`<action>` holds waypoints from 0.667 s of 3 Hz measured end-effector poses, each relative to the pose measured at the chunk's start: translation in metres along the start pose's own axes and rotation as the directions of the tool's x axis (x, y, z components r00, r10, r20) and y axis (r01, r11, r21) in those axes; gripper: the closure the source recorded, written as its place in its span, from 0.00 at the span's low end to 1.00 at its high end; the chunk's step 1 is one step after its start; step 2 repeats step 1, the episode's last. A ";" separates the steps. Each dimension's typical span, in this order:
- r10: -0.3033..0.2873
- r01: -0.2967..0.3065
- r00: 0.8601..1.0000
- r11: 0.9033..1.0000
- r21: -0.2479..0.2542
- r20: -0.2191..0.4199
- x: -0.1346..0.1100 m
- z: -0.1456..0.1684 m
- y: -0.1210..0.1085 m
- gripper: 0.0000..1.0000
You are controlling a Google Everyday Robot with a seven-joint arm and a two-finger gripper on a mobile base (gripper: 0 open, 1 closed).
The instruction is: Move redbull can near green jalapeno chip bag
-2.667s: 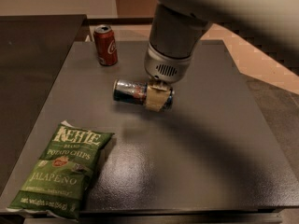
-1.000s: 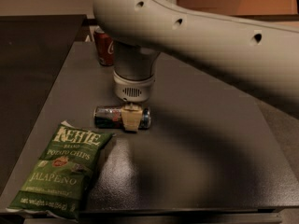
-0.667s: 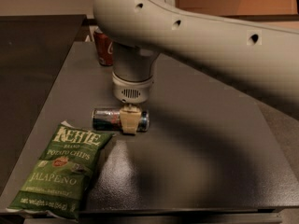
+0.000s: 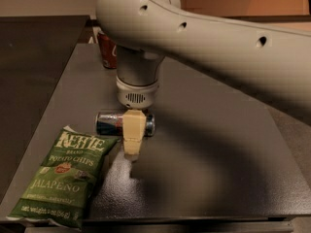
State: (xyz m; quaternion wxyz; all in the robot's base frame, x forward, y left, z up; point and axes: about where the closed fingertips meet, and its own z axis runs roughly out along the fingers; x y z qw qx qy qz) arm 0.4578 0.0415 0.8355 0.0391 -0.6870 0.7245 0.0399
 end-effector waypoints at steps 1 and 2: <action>0.000 0.000 1.000 1.000 0.000 0.000 0.000 0.000 0.000 0.00; 0.000 0.000 1.000 1.000 0.000 0.000 0.000 0.000 0.000 0.00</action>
Offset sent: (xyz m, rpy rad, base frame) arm 0.0000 0.0000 0.0000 0.0000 0.0000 0.0000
